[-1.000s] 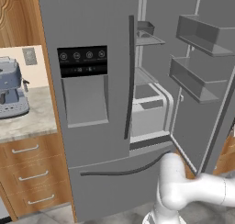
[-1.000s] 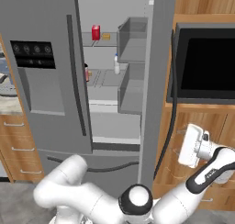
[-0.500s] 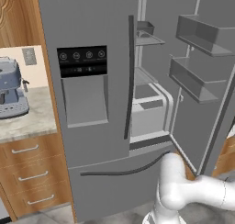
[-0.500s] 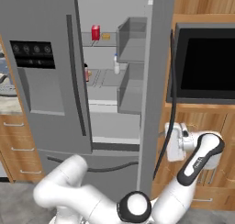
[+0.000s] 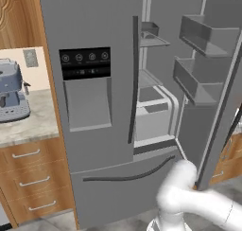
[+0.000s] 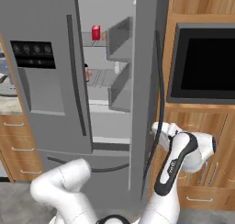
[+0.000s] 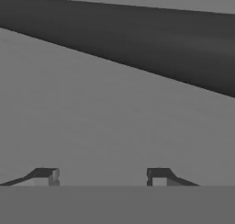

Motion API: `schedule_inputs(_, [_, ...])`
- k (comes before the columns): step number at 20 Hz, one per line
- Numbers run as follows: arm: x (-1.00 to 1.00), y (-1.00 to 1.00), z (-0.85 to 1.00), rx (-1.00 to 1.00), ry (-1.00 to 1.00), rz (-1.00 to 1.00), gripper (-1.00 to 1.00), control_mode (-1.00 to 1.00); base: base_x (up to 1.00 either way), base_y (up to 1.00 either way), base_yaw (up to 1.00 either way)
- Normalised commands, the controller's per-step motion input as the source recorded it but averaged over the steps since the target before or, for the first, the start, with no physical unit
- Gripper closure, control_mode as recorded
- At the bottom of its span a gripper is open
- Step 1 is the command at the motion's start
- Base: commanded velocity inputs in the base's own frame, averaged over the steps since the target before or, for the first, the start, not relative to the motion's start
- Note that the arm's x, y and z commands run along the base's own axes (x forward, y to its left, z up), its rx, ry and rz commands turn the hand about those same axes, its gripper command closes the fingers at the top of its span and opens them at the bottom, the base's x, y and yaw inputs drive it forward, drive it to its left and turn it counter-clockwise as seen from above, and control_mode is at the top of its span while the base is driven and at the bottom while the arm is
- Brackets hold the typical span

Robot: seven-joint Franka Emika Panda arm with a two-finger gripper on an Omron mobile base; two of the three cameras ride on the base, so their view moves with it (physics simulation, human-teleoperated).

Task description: Place the tupperware on the top shelf of the fridge. Make space for the tupperware among the existing items by rearranging them on the shelves if needed. Close the fridge door when finished.

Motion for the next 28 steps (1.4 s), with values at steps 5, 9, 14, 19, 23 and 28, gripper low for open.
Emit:
schedule_inputs(5, [-0.64, 1.00, -0.04, -0.29, -0.17, 0.43, -1.00, -1.00, 0.00, 0.00, 0.00])
schedule_inputs(9, [-0.01, 1.00, 0.05, -0.11, -0.04, 0.30, -1.00, -1.00, 0.00, 0.00, 0.00])
schedule_inputs(14, [0.50, 0.76, 0.37, 0.00, 0.04, 0.08, -1.00, -1.00, 0.00, 0.00, 0.00])
schedule_inputs(19, [0.99, 0.03, 0.55, 0.01, 0.34, 0.00, -1.00, -1.00, 0.00, 0.00, 0.00])
schedule_inputs(23, [1.00, 0.00, 0.38, 0.01, 0.37, 0.00, -1.00, -1.00, 0.00, 0.00, 0.00])
schedule_inputs(28, [0.96, 0.35, -0.21, -0.05, 0.15, -0.14, -1.00, -1.00, 0.00, 0.00, 0.00])
